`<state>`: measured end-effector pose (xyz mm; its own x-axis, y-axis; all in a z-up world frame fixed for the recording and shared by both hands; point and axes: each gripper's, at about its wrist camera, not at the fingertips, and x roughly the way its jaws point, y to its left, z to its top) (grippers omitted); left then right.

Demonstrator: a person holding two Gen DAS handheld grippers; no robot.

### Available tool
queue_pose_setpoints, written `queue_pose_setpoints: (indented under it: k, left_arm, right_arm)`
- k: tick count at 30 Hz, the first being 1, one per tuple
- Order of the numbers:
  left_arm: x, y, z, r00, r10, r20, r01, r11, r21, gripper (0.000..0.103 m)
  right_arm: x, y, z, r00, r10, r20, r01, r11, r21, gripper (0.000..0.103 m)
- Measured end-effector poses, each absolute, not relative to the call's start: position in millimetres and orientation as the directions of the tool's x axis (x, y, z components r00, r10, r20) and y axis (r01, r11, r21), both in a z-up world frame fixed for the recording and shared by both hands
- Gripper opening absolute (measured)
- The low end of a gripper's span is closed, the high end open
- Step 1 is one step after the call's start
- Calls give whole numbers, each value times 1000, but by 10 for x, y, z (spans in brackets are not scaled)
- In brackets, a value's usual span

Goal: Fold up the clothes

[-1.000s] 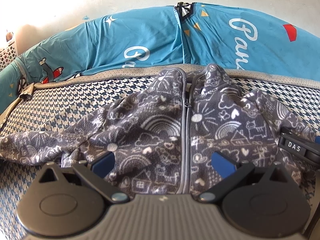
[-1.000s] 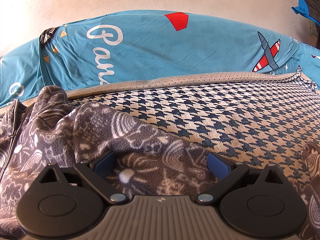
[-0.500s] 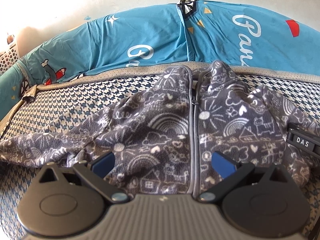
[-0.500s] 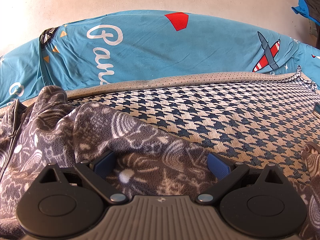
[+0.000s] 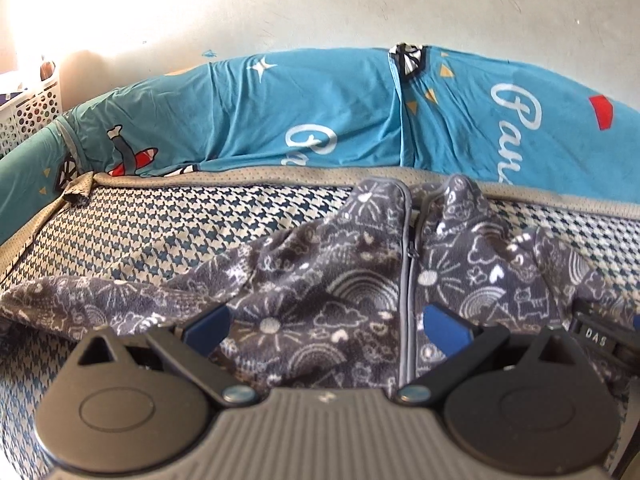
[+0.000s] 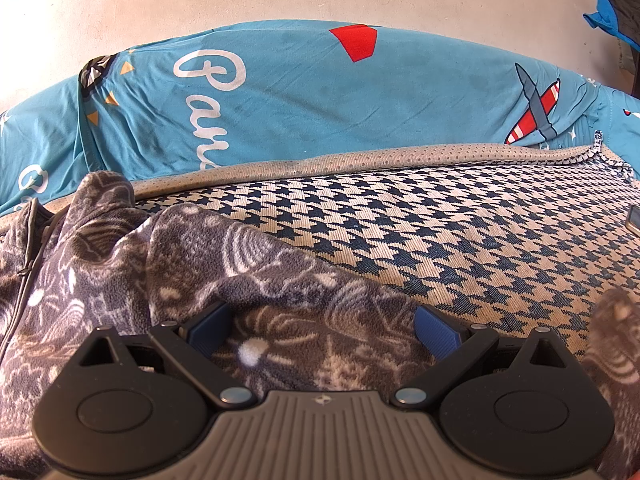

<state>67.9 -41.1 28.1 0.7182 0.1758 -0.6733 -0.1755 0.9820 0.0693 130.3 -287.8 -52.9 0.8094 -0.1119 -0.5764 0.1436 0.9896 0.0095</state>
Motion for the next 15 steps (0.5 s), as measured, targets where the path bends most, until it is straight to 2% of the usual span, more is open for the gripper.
queue_pose_setpoints:
  k: [8,15]
  left_arm:
    - [647,-303,375,733,180,-656,-189,980,58,103]
    - [596,-183,353,718,173,-674,-179,982,62,103]
  right_arm:
    - [1302,-2878,-535,809,-112,-576,143,990,10,98]
    - [1303,-2856,-519,808,-119,-577,144,990,-1,98]
